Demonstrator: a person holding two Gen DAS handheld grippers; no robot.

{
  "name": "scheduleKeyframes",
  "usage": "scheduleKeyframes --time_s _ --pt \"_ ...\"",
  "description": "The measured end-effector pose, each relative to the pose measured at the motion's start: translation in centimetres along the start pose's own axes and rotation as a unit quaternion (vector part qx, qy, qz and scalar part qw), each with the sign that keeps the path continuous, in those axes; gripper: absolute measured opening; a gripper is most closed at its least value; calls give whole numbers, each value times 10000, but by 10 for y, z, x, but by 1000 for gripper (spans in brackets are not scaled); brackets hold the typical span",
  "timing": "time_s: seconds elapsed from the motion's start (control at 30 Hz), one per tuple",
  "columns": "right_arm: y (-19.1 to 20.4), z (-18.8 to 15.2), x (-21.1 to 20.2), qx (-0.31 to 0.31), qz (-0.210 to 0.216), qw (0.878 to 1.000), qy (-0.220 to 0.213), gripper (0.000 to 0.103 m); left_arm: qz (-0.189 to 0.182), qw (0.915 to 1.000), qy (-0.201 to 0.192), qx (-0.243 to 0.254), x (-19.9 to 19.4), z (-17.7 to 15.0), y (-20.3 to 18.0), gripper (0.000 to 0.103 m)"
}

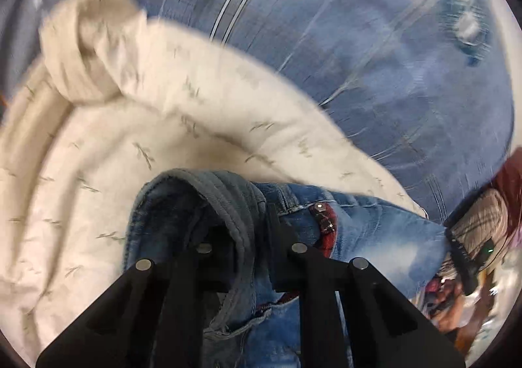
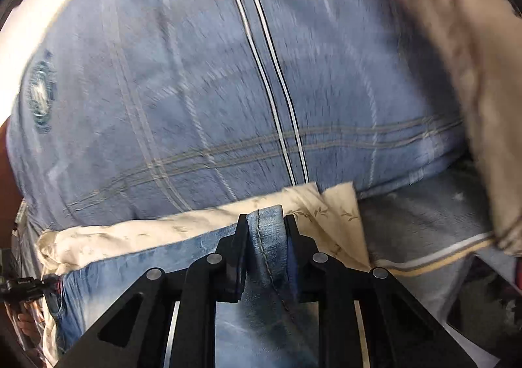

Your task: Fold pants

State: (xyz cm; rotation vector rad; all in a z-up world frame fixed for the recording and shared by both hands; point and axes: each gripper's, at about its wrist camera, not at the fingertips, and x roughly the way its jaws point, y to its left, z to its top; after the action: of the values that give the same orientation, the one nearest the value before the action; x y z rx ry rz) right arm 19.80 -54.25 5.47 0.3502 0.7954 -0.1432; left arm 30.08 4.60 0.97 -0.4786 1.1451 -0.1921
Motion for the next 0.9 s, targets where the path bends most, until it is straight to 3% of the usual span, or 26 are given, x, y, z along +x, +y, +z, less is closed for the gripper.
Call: scheduleKeyframes --time_s 0.2,0.33,0.53,0.7,0.77,0.83,0.9 --pt "3 -28 -90 -53 124 9983 -562 20 33 9945 -815 655 -85 -42 -21 13" --pt "-7 -73 -146 49 300 9965 -774 20 -172 9918 -960 824 -110 -80 -20 14" --pt "-48 -176 -196 549 231 9957 -705 20 -680 9920 -703 791 -115 -159 9 17" --pt "-66 -257 -185 903 -339 9952 174 25 -464 9955 -18 829 -92 -205 33 21" --pt "-59 -268 -194 911 -477 9946 140 26 -554 9950 147 812 -97 -215 44 27" --pt "-43 -277 -212 828 -582 9949 -13 27 -621 9960 46 638 -113 -222 56 32" --pt "-17 -281 -225 780 -289 9964 -144 34 -866 9955 -105 372 -128 -227 70 45"
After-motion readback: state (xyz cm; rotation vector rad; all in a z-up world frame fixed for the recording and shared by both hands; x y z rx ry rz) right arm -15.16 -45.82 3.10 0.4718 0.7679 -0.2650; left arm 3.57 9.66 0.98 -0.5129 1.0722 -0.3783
